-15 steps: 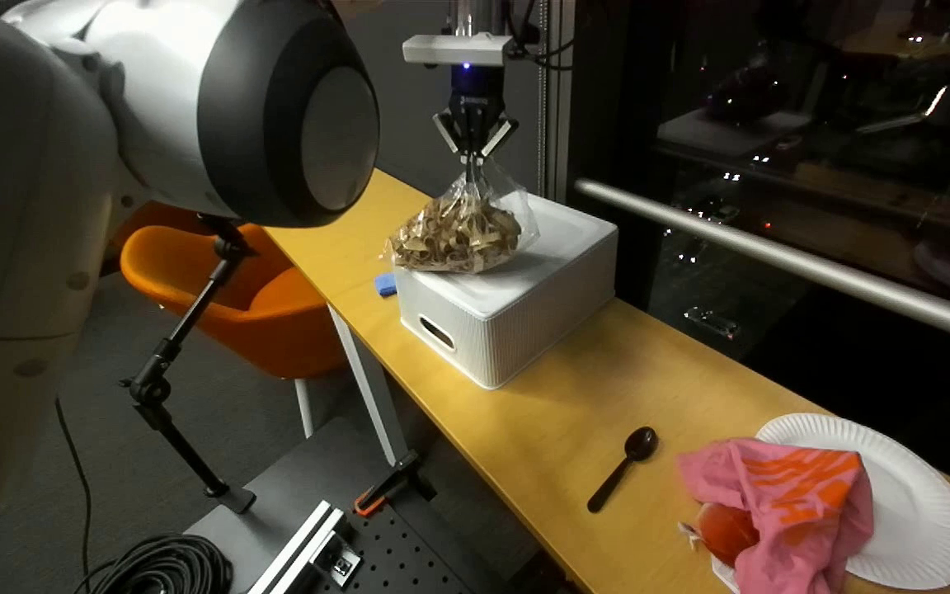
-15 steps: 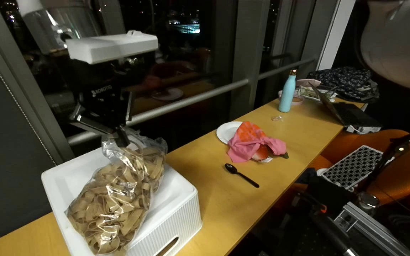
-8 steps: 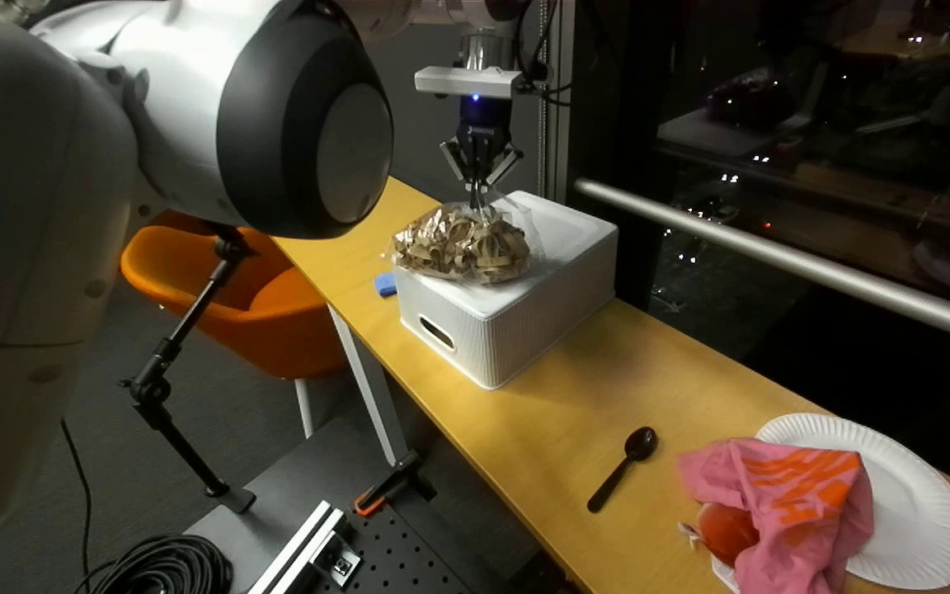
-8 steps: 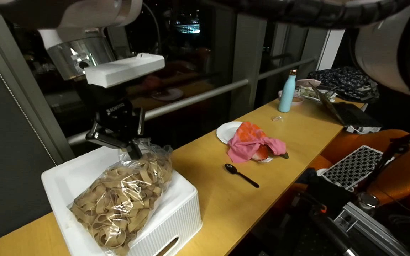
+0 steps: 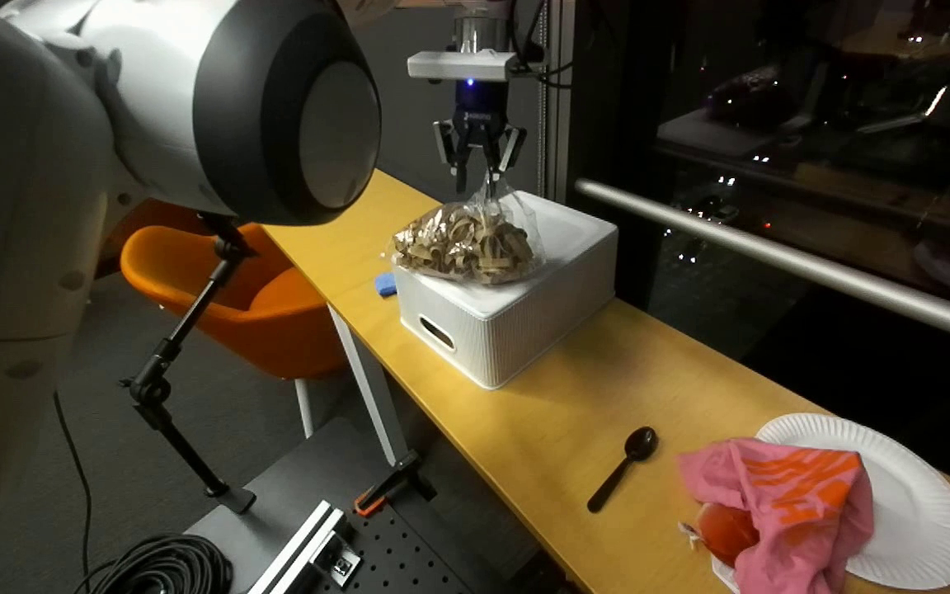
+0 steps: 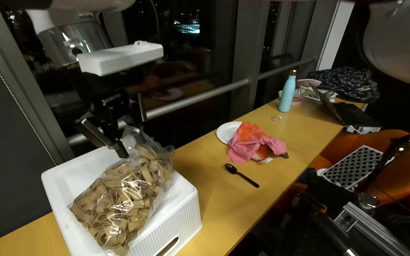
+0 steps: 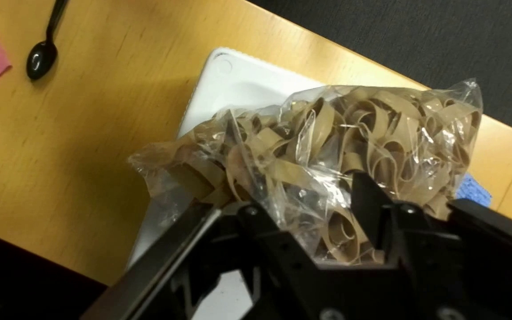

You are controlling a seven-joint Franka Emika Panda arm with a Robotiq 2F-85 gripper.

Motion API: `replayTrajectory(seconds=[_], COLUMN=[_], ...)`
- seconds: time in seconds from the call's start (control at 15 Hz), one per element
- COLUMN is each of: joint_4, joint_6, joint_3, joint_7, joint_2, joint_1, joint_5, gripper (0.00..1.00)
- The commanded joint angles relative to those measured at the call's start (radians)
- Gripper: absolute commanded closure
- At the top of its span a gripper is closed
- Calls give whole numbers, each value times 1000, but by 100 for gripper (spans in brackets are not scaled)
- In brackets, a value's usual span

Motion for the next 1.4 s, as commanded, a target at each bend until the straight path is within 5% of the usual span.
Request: replayTrajectory(seconds=[0.0,0.2,0.73,1.33], joint_4=[-55,-93,-277,-545], joint_6=[-4,-3,32,197], joint_3=[-11,-19,-49,-45], joint_7=[16,23,0,-209], joint_2=[-83,-142,-319,-454], joint_1=[4,-14,-146,-380], joint_5=[-28,-46,-12,193], gripper=[17,0,0,0])
